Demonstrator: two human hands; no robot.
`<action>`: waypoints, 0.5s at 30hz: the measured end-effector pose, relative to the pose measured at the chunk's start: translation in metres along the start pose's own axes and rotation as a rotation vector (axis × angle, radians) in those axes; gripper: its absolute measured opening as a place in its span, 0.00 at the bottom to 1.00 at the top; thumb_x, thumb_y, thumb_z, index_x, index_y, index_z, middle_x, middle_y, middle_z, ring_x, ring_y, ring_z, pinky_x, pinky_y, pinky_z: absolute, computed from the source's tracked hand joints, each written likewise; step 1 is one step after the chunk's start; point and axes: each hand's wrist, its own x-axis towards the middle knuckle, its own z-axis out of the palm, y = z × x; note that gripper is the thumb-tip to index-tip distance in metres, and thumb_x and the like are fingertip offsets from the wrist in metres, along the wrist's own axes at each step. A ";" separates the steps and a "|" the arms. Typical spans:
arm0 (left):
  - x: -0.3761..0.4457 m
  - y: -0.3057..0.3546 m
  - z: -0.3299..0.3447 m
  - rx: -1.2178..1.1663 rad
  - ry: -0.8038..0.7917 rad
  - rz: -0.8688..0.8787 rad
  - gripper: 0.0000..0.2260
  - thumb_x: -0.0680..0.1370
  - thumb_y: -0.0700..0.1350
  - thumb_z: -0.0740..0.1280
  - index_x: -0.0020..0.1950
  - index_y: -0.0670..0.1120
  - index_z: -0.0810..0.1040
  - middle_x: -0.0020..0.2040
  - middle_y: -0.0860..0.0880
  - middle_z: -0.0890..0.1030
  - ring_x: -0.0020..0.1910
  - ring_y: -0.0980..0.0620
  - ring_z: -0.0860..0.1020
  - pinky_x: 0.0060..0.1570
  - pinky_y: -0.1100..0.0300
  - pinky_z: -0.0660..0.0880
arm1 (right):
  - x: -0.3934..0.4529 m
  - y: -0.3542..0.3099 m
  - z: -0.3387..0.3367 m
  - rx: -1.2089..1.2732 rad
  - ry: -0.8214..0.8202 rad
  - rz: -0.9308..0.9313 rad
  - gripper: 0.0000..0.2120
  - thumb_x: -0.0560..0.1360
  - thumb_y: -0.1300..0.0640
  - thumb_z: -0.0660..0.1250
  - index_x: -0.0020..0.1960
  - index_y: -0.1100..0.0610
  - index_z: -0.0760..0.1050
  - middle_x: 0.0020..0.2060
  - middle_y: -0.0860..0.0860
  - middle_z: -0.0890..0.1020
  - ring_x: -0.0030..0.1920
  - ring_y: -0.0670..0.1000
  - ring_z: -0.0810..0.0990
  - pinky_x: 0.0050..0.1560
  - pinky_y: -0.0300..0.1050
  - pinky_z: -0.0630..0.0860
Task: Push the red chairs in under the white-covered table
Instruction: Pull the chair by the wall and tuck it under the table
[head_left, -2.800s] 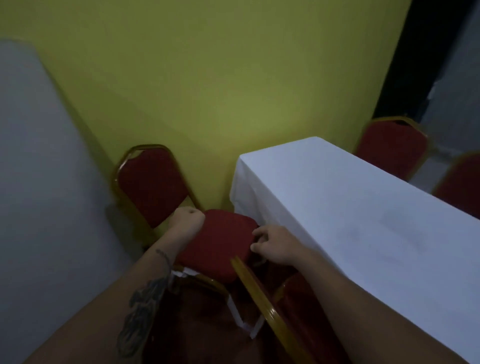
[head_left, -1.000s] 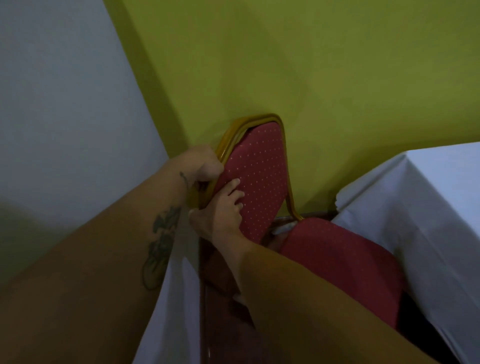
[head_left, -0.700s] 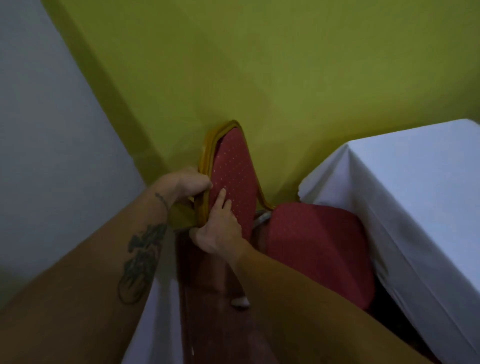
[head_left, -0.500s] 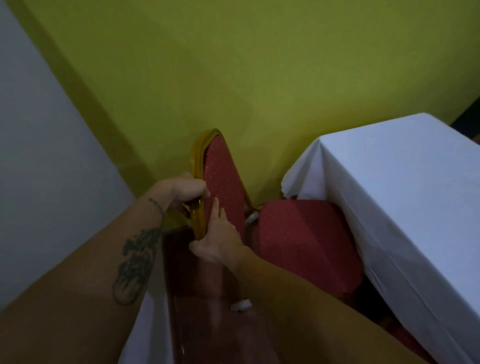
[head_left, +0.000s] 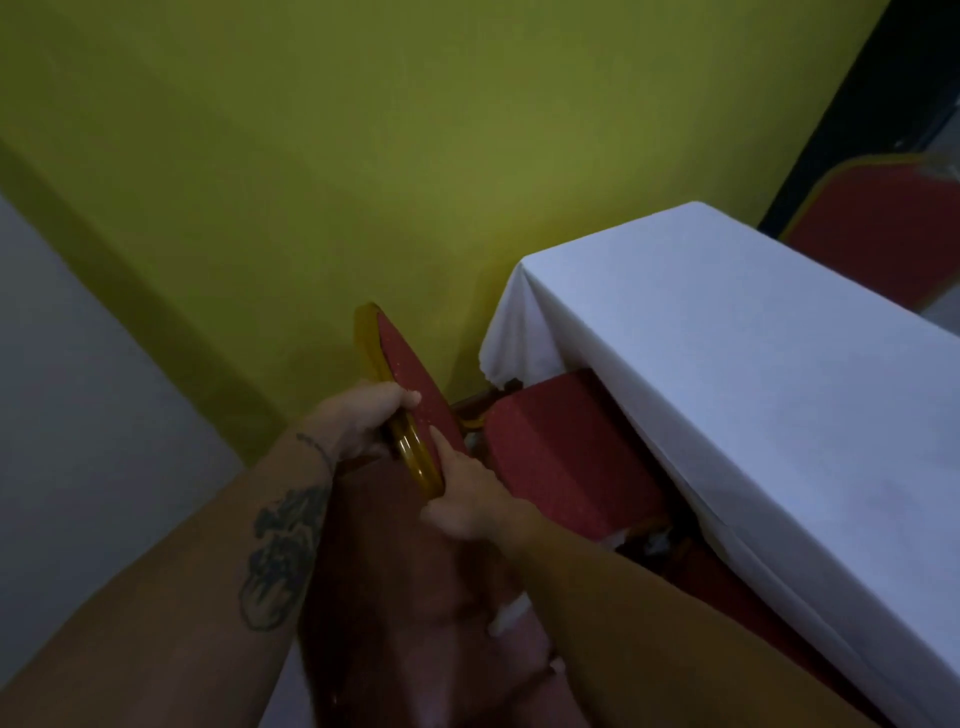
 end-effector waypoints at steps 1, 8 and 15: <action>-0.007 0.000 0.011 -0.006 -0.016 -0.001 0.10 0.82 0.48 0.64 0.56 0.42 0.75 0.47 0.43 0.79 0.43 0.46 0.79 0.43 0.49 0.78 | -0.010 0.007 -0.007 -0.010 0.000 0.010 0.53 0.68 0.53 0.72 0.83 0.45 0.42 0.73 0.56 0.71 0.71 0.61 0.71 0.69 0.55 0.69; -0.037 0.004 0.067 0.055 -0.074 -0.013 0.11 0.81 0.49 0.66 0.48 0.42 0.75 0.45 0.44 0.78 0.50 0.46 0.78 0.42 0.52 0.78 | -0.071 0.052 -0.039 -0.040 -0.012 0.080 0.48 0.68 0.52 0.67 0.81 0.39 0.45 0.67 0.56 0.73 0.64 0.63 0.76 0.63 0.60 0.74; -0.050 0.008 0.100 -0.028 -0.106 -0.029 0.04 0.80 0.39 0.64 0.47 0.40 0.73 0.39 0.44 0.76 0.38 0.50 0.78 0.24 0.59 0.80 | -0.094 0.076 -0.047 -0.040 0.082 0.077 0.44 0.70 0.54 0.68 0.81 0.41 0.52 0.63 0.55 0.78 0.58 0.60 0.80 0.57 0.54 0.79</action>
